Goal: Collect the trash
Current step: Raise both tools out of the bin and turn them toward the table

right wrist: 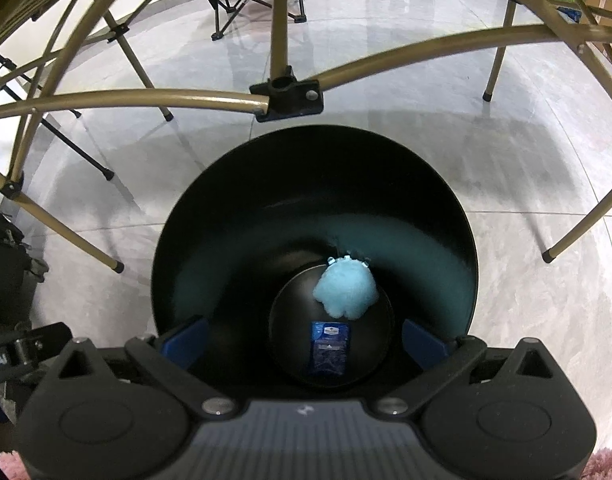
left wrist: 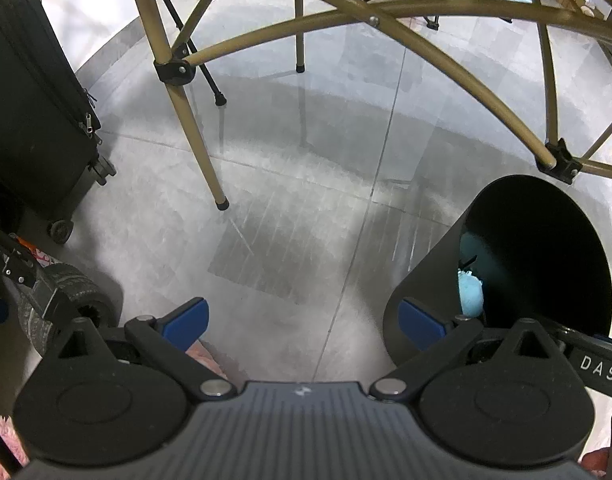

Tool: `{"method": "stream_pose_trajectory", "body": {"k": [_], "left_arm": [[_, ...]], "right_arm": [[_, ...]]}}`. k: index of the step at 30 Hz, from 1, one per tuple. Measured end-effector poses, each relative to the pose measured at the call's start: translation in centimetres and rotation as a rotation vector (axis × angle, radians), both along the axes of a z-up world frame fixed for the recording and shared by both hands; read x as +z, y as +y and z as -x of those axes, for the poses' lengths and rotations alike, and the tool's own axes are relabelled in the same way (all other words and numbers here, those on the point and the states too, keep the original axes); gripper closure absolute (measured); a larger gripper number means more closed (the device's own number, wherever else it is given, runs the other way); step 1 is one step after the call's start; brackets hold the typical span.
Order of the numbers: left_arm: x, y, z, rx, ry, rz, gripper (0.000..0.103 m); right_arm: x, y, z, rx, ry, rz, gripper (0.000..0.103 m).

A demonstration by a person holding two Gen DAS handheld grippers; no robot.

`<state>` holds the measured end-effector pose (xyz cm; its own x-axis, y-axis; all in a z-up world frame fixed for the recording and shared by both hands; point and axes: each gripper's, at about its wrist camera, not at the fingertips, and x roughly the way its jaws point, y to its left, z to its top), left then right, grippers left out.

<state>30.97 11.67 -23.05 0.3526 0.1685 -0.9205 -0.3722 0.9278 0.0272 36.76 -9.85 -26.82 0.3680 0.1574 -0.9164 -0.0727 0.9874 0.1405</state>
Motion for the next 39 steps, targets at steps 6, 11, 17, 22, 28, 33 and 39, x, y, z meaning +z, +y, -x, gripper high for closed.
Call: {"method": "stream_pose_trajectory", "body": {"k": [6, 11, 17, 22, 28, 33, 39], "left_arm": [[1.5, -0.5, 0.5, -0.018, -0.041, 0.000, 0.000], [2.8, -1.2, 1.0, -0.035, -0.079, -0.004, 0.000], [4.8, -2.1, 1.7, -0.057, -0.135, -0.009, 0.000], [6.5, -3.3, 2.4, -0.084, -0.185, -0.012, 0.000], [8.7, -4.1, 3.2, -0.101, -0.255, 0.000, 0.000], [10.9, -4.9, 3.9, -0.121, -0.337, -0.001, 0.000], [13.8, -5.5, 3.9, -0.142, -0.438, 0.014, 0.000]], "right_arm": [[1.6, -0.1, 0.7, 0.011, -0.042, 0.016, 0.000], [2.9, -0.5, 1.7, 0.023, -0.077, 0.010, 0.000], [5.0, -1.5, 2.8, 0.020, -0.139, -0.009, 0.000], [7.0, -2.5, 3.9, 0.013, -0.207, -0.022, 0.000], [9.2, -3.6, 5.2, 0.010, -0.294, -0.033, 0.000], [11.5, -4.7, 6.3, 0.005, -0.414, -0.033, 0.000], [15.5, -5.7, 7.6, 0.047, -0.633, -0.014, 0.000]]}}
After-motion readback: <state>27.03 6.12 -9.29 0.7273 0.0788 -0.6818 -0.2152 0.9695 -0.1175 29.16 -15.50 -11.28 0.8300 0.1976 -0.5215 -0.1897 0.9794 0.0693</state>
